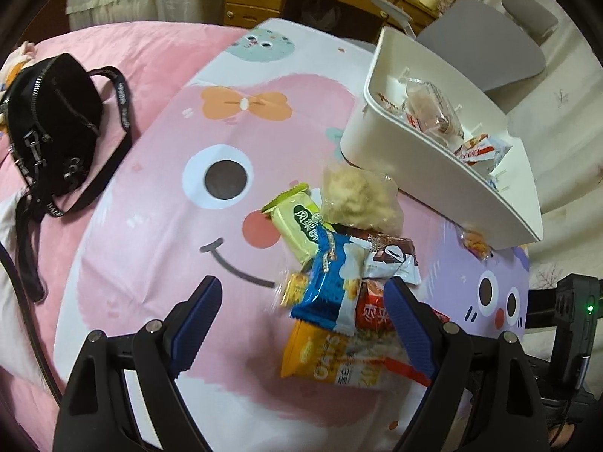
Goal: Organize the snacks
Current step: 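Grasp blue packet with left tool while right tool grasps red-labelled brown snack packet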
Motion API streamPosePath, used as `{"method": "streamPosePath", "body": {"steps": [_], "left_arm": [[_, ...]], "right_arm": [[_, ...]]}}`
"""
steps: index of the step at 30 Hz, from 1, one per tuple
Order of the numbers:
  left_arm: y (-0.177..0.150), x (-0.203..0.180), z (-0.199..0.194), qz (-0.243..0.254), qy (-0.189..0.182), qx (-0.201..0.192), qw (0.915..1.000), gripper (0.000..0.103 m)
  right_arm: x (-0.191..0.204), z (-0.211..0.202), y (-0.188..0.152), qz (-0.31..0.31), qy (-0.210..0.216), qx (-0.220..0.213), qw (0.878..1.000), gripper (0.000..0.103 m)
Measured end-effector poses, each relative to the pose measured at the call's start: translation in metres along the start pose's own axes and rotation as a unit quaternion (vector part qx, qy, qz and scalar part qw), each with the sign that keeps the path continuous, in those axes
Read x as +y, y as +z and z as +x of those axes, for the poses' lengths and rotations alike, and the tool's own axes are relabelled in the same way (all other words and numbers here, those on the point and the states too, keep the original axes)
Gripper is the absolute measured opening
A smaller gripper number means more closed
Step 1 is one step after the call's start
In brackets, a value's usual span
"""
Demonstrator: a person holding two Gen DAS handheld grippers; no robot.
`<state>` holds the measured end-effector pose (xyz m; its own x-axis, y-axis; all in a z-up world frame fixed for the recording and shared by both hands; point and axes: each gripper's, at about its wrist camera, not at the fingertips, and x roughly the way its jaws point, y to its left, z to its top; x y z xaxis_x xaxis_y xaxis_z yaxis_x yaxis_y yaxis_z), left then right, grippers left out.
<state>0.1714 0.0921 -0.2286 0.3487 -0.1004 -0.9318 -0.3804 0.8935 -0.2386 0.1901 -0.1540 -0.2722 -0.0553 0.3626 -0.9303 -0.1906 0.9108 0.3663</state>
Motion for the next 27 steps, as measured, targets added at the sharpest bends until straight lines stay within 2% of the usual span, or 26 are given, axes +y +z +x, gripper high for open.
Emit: {"method": "streamPosePath", "body": {"steps": [5, 14, 16, 20, 23, 27], "left_arm": [[0.010, -0.006, 0.023, 0.028, -0.002, 0.035, 0.9990, 0.086], [0.020, -0.010, 0.050, 0.052, -0.014, 0.086, 0.9948, 0.073], [0.021, -0.010, 0.053, 0.054, -0.018, 0.093, 0.9941, 0.066], [0.024, -0.012, 0.058, 0.058, -0.026, 0.103, 0.9927, 0.063], [0.025, -0.014, 0.061, 0.062, -0.030, 0.107, 0.9919, 0.060], [0.025, -0.015, 0.061, 0.060, -0.034, 0.109, 0.9917, 0.048]], "right_arm": [[0.000, 0.004, 0.007, 0.032, -0.015, 0.006, 0.999, 0.060], [0.008, 0.013, 0.015, 0.062, -0.038, 0.012, 0.997, 0.060], [0.010, 0.015, 0.015, 0.069, -0.040, 0.013, 0.997, 0.060], [0.011, 0.015, 0.016, 0.076, -0.046, 0.012, 0.996, 0.060], [0.012, 0.016, 0.015, 0.080, -0.042, 0.011, 0.996, 0.054], [0.014, 0.014, 0.015, 0.082, -0.045, 0.007, 0.996, 0.050]]}}
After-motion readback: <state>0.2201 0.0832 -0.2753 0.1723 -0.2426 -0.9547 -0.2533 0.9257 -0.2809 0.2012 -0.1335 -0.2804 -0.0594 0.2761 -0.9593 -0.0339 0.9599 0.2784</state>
